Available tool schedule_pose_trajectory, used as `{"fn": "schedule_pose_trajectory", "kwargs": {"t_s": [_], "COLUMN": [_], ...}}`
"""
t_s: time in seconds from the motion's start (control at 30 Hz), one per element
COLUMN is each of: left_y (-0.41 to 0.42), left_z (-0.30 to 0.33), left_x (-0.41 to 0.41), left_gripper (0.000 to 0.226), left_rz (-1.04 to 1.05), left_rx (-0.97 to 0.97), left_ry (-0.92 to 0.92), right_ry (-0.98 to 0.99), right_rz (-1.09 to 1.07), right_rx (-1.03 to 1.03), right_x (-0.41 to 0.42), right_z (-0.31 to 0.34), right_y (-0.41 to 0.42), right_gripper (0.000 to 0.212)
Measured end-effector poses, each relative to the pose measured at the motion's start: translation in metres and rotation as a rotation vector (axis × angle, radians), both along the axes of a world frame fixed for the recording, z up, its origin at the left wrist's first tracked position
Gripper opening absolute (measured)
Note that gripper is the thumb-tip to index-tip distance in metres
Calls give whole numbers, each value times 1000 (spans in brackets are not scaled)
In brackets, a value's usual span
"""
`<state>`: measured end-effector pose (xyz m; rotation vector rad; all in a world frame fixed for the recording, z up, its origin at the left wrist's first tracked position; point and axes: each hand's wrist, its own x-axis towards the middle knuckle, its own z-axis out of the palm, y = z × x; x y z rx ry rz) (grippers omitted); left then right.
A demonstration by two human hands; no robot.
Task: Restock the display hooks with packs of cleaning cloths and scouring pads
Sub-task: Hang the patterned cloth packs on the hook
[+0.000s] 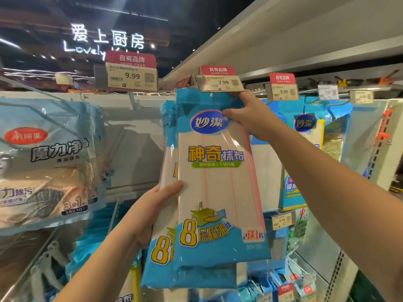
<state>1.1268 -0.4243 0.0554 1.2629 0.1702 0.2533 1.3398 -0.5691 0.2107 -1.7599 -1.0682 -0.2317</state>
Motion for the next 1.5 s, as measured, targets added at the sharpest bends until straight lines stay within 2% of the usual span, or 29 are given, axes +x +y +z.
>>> {"fn": "schedule_pose_trajectory", "kwargs": {"t_s": [0.13,0.27,0.4,0.5,0.63,0.9,1.0,1.27,1.5], "left_y": [-5,-3,0,1,11,56,67,76,73], "left_z": [0,-2,-2,-3,-7,-12,-11,-15,-14], "left_x": [3,7,13,19,17,-19,-27,-30,-23], "left_gripper": [49,46,34,28,31,14,10,13,17], "left_rz": [35,114,210,289,407,663,727,684,606], "left_rx": [-10,1,55,108,153,267,255,177,185], "left_ry": [-3,-32,-30,-23,3,21,23,20,-3], "right_ry": [85,80,141,172,187,171,165,127,147], "right_rz": [20,-119,-152,-160,-168,-232,-270,-278,-302], "right_rx": [1,24,-109,-123,-179,-291,-314,-337,-372], "right_x": [4,-13,-61,-72,-52,-1,18,46,51], "right_z": [-9,-45,-108,-130,-125,-129,-138,-158,-159], "right_y": [3,-3,-23,-20,2,64,94,141,154], "right_gripper": [41,65,70,79,84,95,95,98,94]}}
